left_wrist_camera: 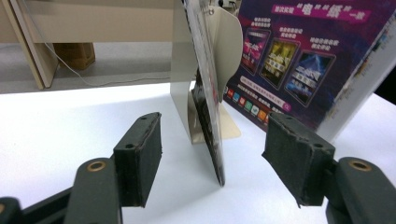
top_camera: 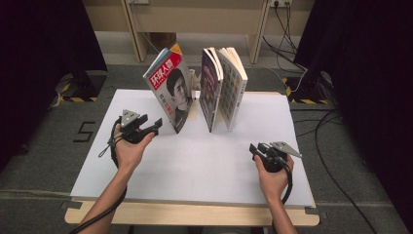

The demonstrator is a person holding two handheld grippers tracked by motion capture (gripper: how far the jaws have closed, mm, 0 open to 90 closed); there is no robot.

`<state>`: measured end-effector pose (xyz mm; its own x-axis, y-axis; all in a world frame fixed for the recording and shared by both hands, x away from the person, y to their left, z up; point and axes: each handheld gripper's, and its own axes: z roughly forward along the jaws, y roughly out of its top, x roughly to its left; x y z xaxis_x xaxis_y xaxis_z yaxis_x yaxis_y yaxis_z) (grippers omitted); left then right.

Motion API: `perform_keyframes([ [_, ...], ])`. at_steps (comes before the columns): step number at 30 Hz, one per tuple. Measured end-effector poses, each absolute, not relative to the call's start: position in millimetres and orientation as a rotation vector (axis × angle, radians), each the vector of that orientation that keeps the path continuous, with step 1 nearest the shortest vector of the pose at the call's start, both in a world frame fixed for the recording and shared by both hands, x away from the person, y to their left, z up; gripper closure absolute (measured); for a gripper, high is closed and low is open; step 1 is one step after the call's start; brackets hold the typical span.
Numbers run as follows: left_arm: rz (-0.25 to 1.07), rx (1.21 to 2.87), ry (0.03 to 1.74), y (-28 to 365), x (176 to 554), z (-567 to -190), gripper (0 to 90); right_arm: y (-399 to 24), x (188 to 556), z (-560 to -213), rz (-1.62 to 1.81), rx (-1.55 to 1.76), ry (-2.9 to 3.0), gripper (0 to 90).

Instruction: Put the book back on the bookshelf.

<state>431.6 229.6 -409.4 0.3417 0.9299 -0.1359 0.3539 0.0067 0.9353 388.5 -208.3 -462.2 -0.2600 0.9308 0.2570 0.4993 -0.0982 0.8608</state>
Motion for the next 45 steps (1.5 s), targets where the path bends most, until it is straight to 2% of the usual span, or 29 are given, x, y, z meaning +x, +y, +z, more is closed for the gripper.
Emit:
perform_keyframes([
  [24,0.698,1.581,1.239,262,394,-449,34.9,-207,389,-463,1.317,1.549,1.749,60.9],
  [45,0.758,1.585,1.297,300,369,-484,33.4,-205,389,-466,1.309,1.556,1.758,60.6],
])
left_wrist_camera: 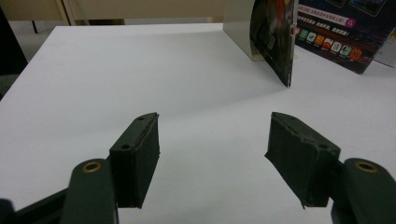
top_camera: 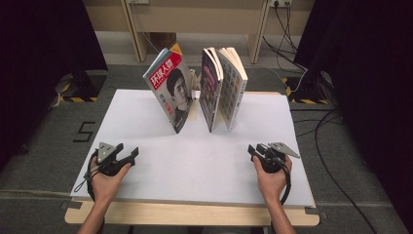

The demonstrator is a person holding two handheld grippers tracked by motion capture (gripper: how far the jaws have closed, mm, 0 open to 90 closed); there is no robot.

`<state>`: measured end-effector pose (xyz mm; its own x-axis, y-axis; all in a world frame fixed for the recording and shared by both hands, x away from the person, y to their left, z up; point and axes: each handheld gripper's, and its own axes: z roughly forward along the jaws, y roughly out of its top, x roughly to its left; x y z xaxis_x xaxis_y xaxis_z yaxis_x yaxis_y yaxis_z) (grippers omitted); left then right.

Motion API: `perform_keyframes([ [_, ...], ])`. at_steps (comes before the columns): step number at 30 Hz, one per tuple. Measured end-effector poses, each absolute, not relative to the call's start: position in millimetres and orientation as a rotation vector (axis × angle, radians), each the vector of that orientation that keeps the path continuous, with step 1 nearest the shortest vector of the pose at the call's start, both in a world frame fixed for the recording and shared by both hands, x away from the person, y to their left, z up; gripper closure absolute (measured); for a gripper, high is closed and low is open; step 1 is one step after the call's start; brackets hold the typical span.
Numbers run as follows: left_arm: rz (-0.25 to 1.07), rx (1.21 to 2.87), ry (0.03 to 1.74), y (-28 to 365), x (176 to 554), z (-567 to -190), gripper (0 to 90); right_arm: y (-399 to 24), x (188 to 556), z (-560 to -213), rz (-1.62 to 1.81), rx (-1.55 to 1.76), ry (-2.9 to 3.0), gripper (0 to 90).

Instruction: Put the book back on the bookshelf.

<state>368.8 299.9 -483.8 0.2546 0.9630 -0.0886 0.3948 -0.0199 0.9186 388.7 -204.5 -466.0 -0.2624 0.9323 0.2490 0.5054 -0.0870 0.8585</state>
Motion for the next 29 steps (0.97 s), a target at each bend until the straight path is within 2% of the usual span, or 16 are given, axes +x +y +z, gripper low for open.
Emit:
perform_keyframes([
  [29,0.735,1.571,1.318,310,366,-499,32.0,-200,393,-476,1.275,1.570,1.809,58.4],
])
